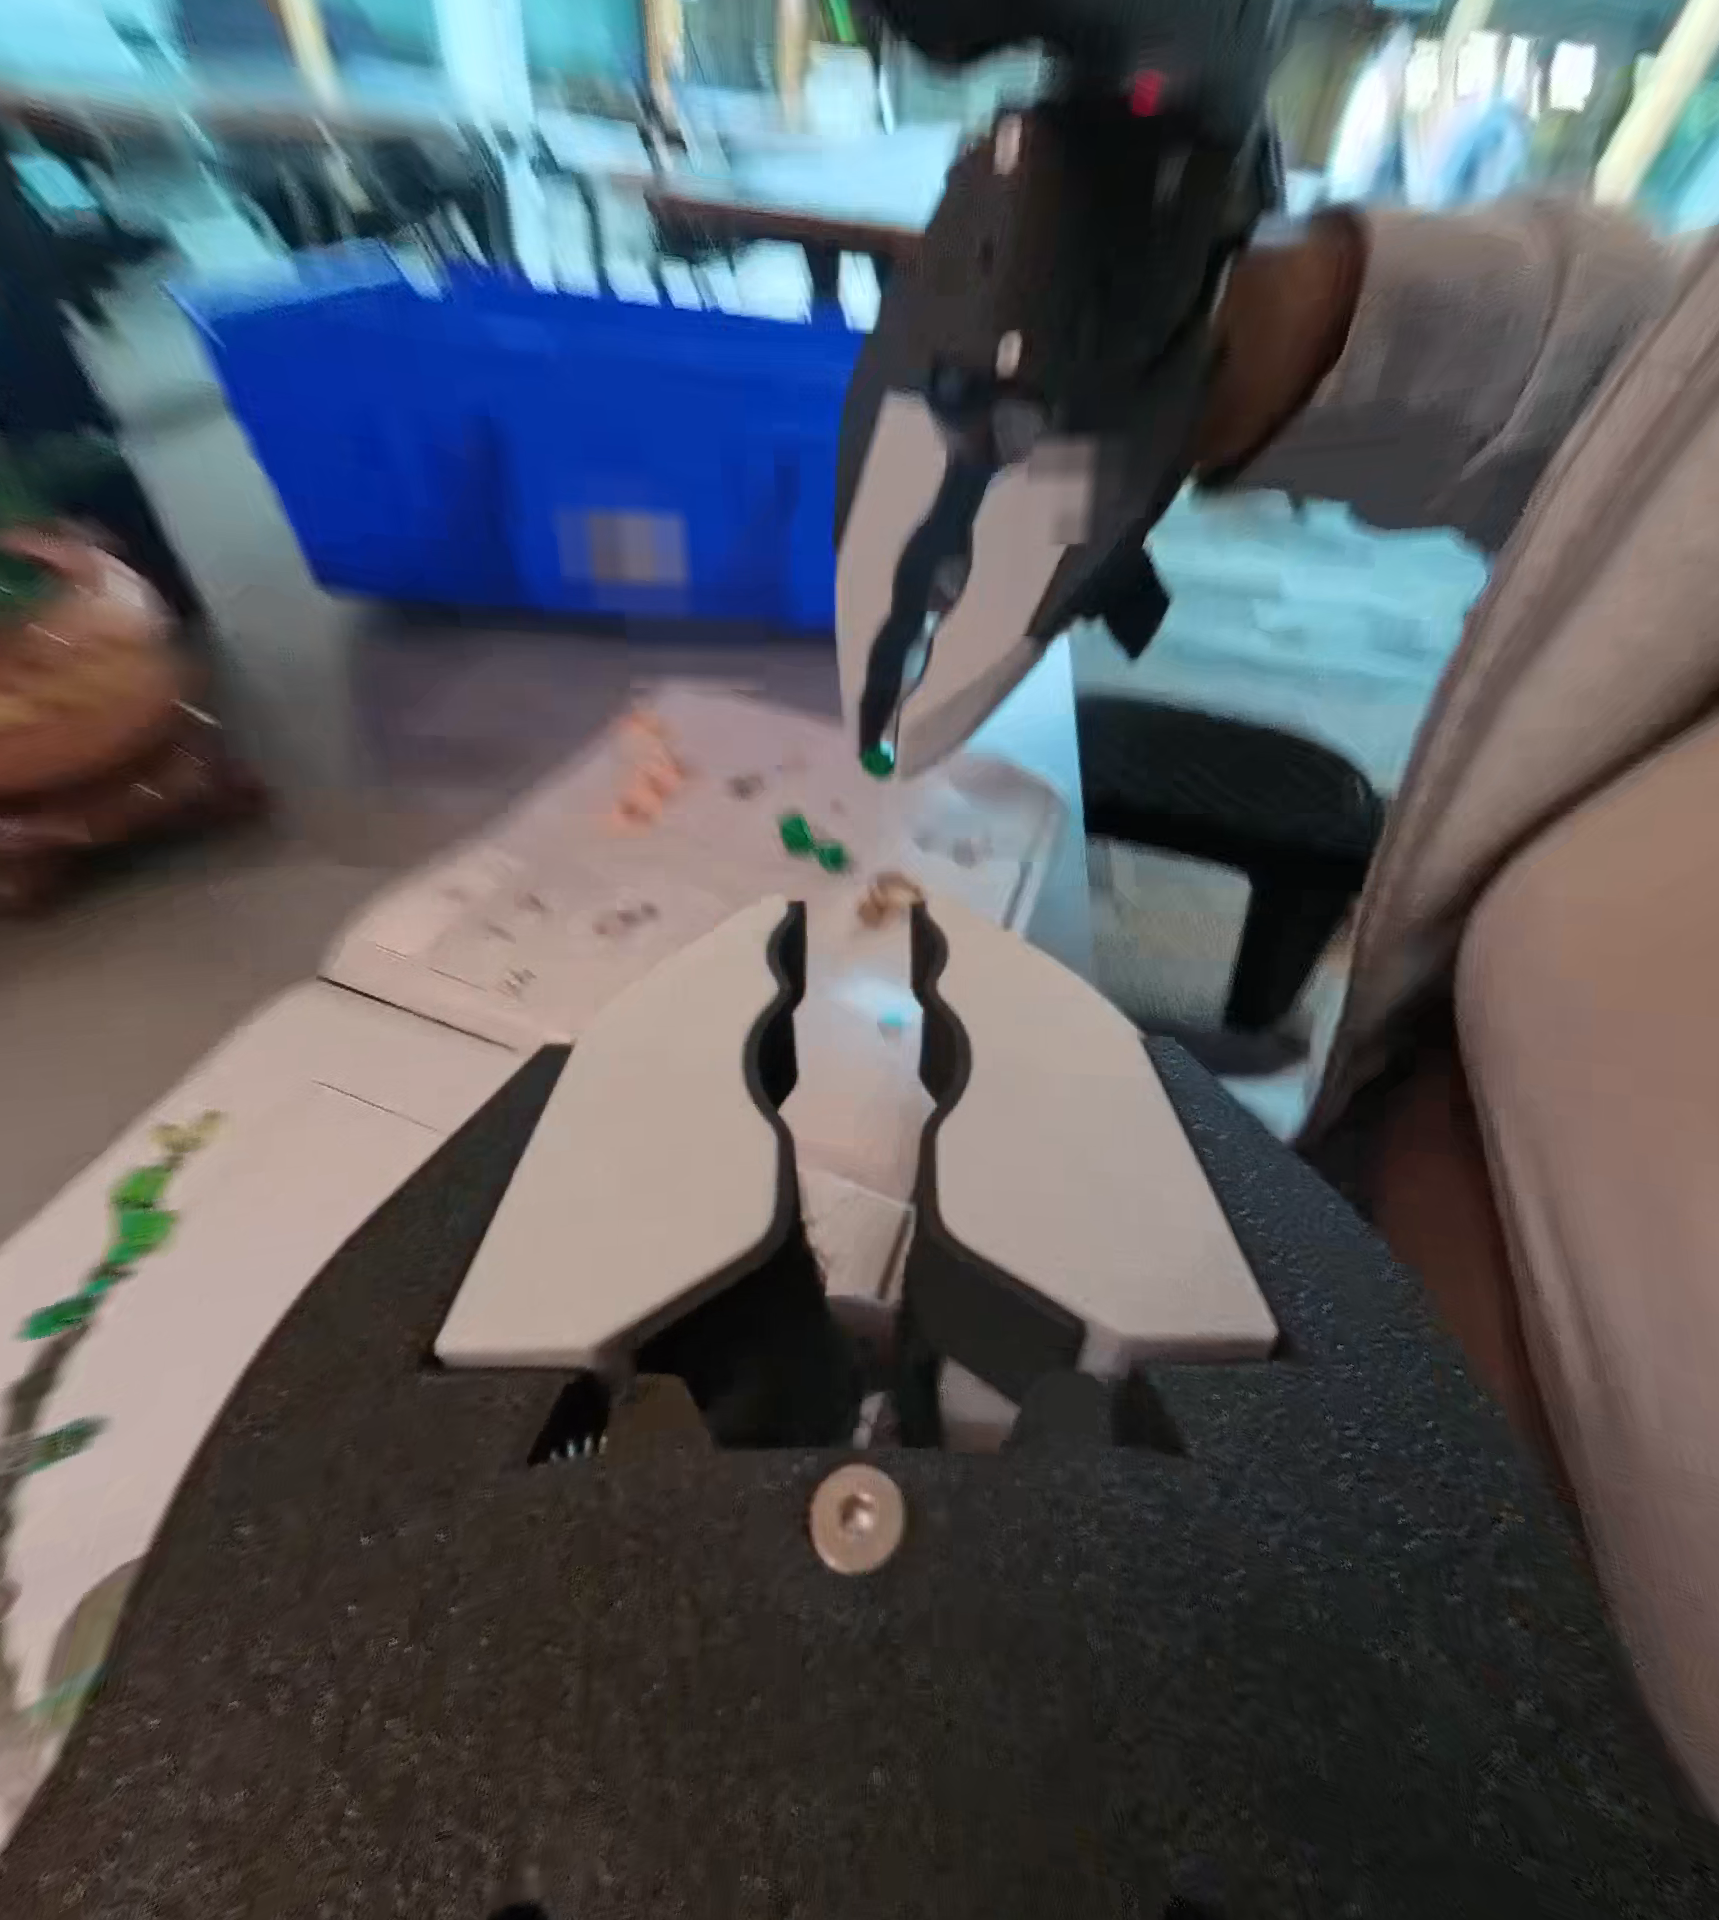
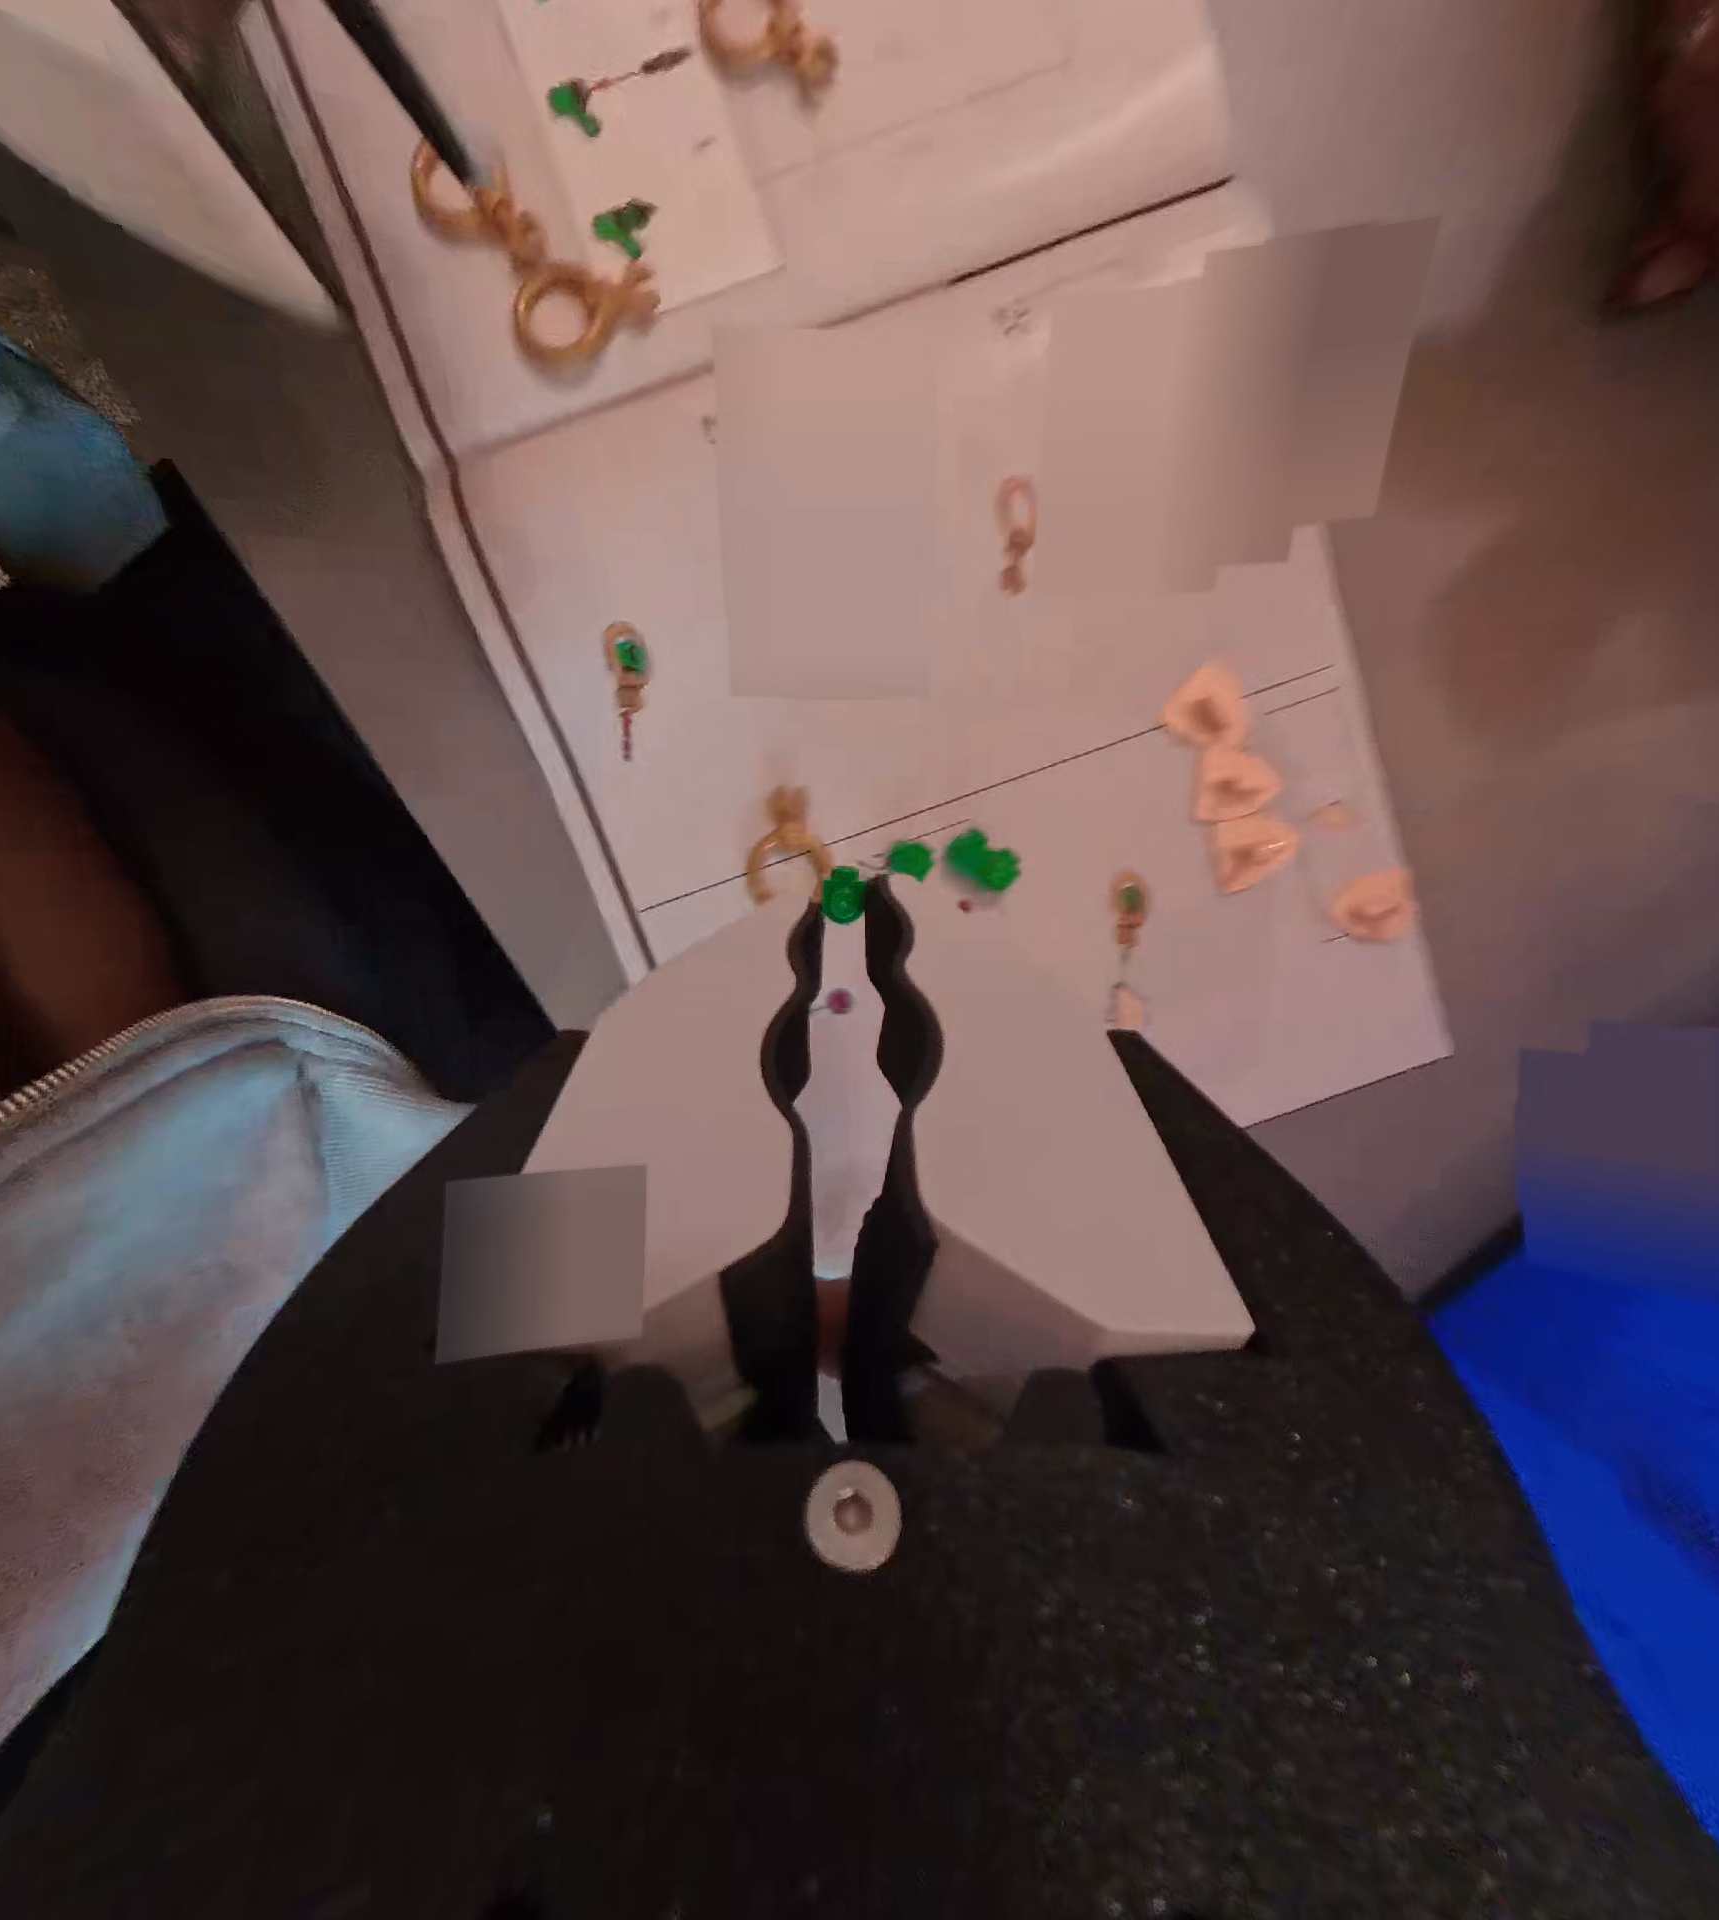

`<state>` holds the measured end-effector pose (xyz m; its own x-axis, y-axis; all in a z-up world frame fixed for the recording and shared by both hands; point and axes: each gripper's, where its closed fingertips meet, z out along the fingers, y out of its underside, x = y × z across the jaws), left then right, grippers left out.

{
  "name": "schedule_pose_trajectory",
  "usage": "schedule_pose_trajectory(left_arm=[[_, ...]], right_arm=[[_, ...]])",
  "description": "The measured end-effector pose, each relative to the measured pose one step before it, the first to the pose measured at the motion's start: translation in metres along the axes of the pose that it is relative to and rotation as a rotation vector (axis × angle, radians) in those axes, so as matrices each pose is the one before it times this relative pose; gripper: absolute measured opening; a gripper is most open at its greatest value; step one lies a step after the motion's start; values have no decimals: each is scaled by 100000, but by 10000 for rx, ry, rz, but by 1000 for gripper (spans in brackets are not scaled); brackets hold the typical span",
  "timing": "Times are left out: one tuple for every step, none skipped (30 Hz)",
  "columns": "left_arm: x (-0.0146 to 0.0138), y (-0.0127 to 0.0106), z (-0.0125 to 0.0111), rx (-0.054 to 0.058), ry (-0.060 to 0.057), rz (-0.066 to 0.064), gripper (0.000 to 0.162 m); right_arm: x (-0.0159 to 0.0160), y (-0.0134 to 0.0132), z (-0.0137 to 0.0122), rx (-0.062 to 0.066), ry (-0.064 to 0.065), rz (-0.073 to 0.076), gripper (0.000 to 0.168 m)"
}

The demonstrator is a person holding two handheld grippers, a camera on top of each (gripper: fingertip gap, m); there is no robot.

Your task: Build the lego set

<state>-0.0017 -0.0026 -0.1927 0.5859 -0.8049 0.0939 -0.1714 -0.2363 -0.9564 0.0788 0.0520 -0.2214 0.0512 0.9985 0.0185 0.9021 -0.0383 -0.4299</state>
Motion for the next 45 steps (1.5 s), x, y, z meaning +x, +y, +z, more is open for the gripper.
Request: schedule_pose_trajectory(left_arm=[[125, 946, 785, -824, 67, 196, 21], [34, 671, 719, -714, -57, 386, 21], [63, 371, 626, -617, -49, 544, 20], [18, 84, 550, -551, -28, 615, 17], [-173, -78, 476, -504, -29, 569, 8], [-313, -136, 443, -463, 47, 472, 4], [-332, -187, 433, -370, 179, 353, 1], [-227, -318, 454, -190, 351, 185, 0], [-12, -461, 449, 5, 561, -19, 0], [96, -522, 433, 139, 659, -221, 0], [-53, -434, 421, 172, 558, -358, 0], [-237, -138, 425, 35, 343, -381, 0], [-348, 226, 445, -172, 104, -270, 0], [-246, 382, 469, -236, -27, -96, 0], [24, 363, 445, -202, 16, 32, 0], [239, 304, 328, -180, 80, 70, 0], [177, 204, 194, -153, 24, 64, 0], [-3, 97, 116, -100, -69, 57, 0], [17, 38, 109, -43, -37, 55, 0], [63, -14, 109, 11, 20, 4, 1], [62, -10, 134, 28, 22, -43, 1], [35, 57, 127, 0, 9, -24, 1], [3, 145, 136, -42, -11, 10, 1], [-15, 45, 102, 16, -20, -5, 2], [3, -34, -28, 52, 20, -28, 1], [27, 1, -35, 2, 41, -19, 2], [21, -35, -64, 4, 5, 6, 2], [25, -10, -36, -3, -20, 31, 2], [-5, 18, -20, 10, -19, 11, 2], [-42, 46, -52, 27, -8, -37, 2], [-15, 6, -33, 14, 1, -43, 2], [-36, 15, -57, -5, -16, -11, 2], [-16, 45, -20, -15, -24, -5, 2], [6, 49, 28, -13, 4, -20, 2], [49, -29, -10, -6, 24, -27, 2], [64, -50, -35, 6, 21, -12, 2], [5, -14, 15, 21, 11, 7, 2], [9, -9, -12, 16, 2, 9, 2], [12, -6, -8, 4, 0, 10, 3], [17, 0, 3, -1, 2, 11, 3], [-4, 15, 2, -7, 1, 6, 3], [-28, 35, 3, -16, -21, -2, 3], [-54, 40, 0, -22, -35, -3, 3], [-38, 31, 19, -17, -17, -4, 3], [2, -21, 12, 11, 8, -16, 3]], right_arm=[[-319, 445, 603, 126, -42, 96, 8], [-297, 240, 436, 172, -62, 95, 8], [-224, 23, 330, 238, -106, 72, 8], [-223, -7, 205, 171, -169, 36, 8], [-60, 12, 79, 105, -85, 13, 8], [66, 19, 30, 43, -14, -12, 8], [109, 10, 81, 38, 8, -6, 8], [100, 4, 142, 22, -2, 43, 8], [-48, 23, 170, -54, -85, 63, 8], [31, 38, 228, -37, -52, 20, 8], [84, 18, 93, -34, 49, 14, 8], [145, 172, 107, -142, 69, 37, 8], [117, 164, 122, -141, 43, 27, 8], [-44, 53, 97, -46, -36, -32, 8], [-184, -56, 92, 20, -91, -52, 8], [-145, -36, 82, -22, -53, -37, 8], [-86, -1, 96, -59, -19, -57, 8], [-56, 17, 107, -81, 3, -60, 8], [-15, 60, 70, -106, 29, -39, 8], [17, 59, 78, -105, 53, -13, 8], [137, 54, 33, -77, 95, -7, 8], [64, 10, 14, -54, 81, -30, 8], [16, 20, 7, -68, 52, -30, 8], [-51, -6, 10, -51, 25, -27, 8], [-78, -23, 28, -50, 4, -16, 8], [-27, 36, 68, -115, 47, -26, 8], [87, 107, -4, -146, 95, -67, 8], [10, 59, 15, -130, 82, -124, 8], [108, -32, -49, -32, 97, -45, 8], [93, -6, -32, -66, 65, 13, 8], [-63, 7, -2, -53, -65, 9, 8], [-213, -44, 15, -2, -153, -10, 8], [-56, -27, 43, 1, -43, -2, 8], [134, 40, 17, -49, 81, -1, 8], [64, 71, 0, -65, 48, -46, 8], [-23, -1, -4, -13, 0, -52, 8], [-48, -18, -8, -10, -8, -18, 11], [10, 49, -34, -19, 9, -11, 11], [14, 18, -24, -24, 24, -18, 12], [38, 20, -13, -22, 32, -10, 12], [7, 0, -4, -14, 6, -13, 12], [19, 18, 16, -1, -10, -4, 12], [-56, -24, 11, 11, -40, 5, 12], [-90, 17, 38, 4, -91, 1, 12], [-65, 44, 19, -31, -46, 6, 12]])
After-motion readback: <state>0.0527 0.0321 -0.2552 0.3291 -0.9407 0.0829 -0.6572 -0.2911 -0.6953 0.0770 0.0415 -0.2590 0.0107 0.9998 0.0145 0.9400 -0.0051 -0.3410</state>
